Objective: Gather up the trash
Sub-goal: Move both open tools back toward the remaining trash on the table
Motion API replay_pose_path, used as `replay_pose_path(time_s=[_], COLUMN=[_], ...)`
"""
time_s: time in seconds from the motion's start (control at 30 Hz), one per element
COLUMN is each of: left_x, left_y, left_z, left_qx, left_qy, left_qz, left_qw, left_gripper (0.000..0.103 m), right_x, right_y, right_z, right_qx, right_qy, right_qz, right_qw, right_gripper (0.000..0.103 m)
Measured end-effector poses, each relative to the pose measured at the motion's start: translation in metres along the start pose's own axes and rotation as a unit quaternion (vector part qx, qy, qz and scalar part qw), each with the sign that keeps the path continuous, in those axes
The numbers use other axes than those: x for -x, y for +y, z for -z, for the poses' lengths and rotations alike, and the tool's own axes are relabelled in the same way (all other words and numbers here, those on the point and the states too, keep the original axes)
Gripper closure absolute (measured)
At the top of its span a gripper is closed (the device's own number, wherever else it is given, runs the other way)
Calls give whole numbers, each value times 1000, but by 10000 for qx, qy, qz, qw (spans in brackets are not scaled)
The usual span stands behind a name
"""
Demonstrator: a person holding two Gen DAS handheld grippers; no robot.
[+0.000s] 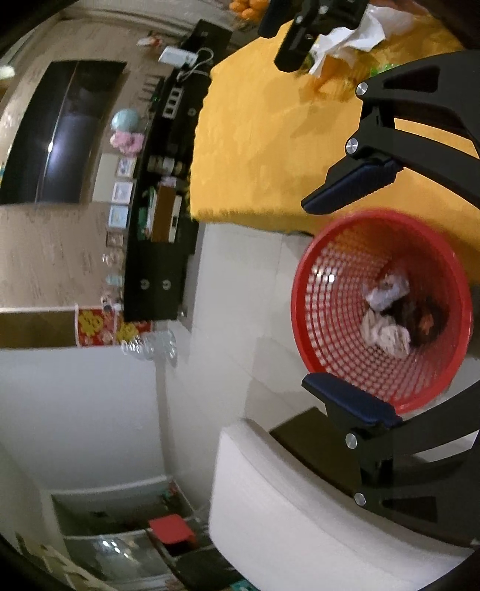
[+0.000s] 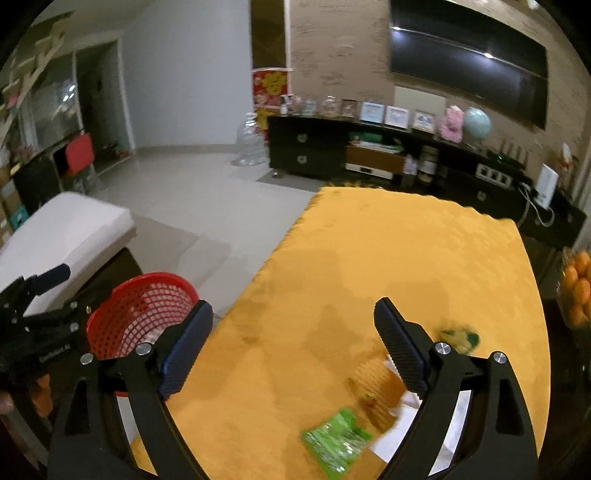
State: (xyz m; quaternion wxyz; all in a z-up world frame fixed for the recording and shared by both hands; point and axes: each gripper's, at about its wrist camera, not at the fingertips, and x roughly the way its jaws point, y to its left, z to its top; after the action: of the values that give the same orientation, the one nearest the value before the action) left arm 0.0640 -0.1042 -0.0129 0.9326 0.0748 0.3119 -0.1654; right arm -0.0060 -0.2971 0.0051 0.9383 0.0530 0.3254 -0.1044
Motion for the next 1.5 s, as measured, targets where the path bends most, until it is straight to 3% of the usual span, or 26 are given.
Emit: replay_pose_path(time_s=[0.4,0.8,1.13,1.3,1.5], left_x=[7,12,7,-13,-32], left_y=[-67,-130,-181,-197,-210], left_z=[-1,12,35,57,78], left_qx=[-534,-1084,-1512,-1751,-2092], left_qy=[-106,-57,311,790,1052], left_qz=[519,989,1530,1795,1828], left_qw=[9972,9892,9761,9648,9548], left_gripper=[18,18,18,18,18], right_x=[33,67,81,87,90], right_y=[-67,-133,-170,-175,-179], right_z=[27,59,78,80,80], right_qx=[-624,-1328,-1750,-1831,-1908], right_qy=[4,-7,-6,-53,-93], right_qz=[567,1102,1281,1239,1163], right_qw=[9964,9850,9762,9752,9747], right_gripper=[17,17,17,17,17])
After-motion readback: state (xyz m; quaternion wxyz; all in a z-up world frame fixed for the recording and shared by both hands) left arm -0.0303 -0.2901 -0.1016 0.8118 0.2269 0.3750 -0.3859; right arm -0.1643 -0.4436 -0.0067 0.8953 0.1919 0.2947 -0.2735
